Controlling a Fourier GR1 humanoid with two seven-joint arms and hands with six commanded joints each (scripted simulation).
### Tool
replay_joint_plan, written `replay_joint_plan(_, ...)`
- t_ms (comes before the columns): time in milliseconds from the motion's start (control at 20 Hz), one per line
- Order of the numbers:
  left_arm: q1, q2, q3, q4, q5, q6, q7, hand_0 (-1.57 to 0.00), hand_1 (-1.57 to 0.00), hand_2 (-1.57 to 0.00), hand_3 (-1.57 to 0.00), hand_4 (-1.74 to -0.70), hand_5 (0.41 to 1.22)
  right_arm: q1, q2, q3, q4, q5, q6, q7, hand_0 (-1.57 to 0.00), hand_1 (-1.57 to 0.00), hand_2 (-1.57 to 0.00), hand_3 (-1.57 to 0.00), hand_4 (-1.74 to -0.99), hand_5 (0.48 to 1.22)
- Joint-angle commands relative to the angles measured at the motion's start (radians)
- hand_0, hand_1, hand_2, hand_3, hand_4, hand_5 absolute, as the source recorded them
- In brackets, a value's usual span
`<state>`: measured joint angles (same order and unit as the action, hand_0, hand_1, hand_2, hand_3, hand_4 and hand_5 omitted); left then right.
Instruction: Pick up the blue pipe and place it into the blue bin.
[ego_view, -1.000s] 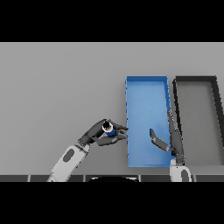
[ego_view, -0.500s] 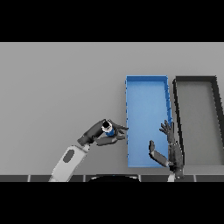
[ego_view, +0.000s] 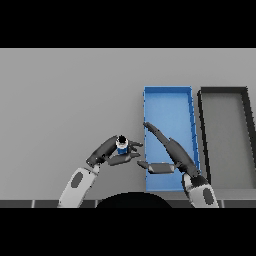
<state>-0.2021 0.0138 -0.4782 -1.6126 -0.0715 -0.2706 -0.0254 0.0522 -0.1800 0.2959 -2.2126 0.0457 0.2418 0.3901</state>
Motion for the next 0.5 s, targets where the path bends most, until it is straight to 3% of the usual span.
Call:
replay_joint_plan(0, 0.002, 0.005, 0.007, -0.007, 0.000, -0.004, -0.011, -1.57, -1.57, -1.57, -1.57, -1.47, 1.221, -0.040, 0.003, 0.015, -0.004, -0.002, 0.006, 0.034, 0.00, 0.00, -0.05, 0.00, -1.296, 0.556)
replay_joint_plan(200, 0.005, -0.007, 0.022, 0.005, 0.000, -0.027, -0.026, -1.57, -1.57, -1.57, -1.57, -1.47, 1.221, -0.176, 0.027, 0.068, 0.049, -0.038, 0.043, 0.124, 0.00, 0.00, -0.04, 0.00, -1.294, 0.560)
replay_joint_plan(450, -0.002, -0.020, 0.049, 0.025, 0.016, -0.072, -0.025, -1.57, -1.57, -1.57, -1.57, -1.47, 1.221, -0.341, 0.057, 0.098, 0.114, -0.053, 0.063, 0.175, 0.00, -0.01, -0.06, 0.00, -1.232, 0.545)
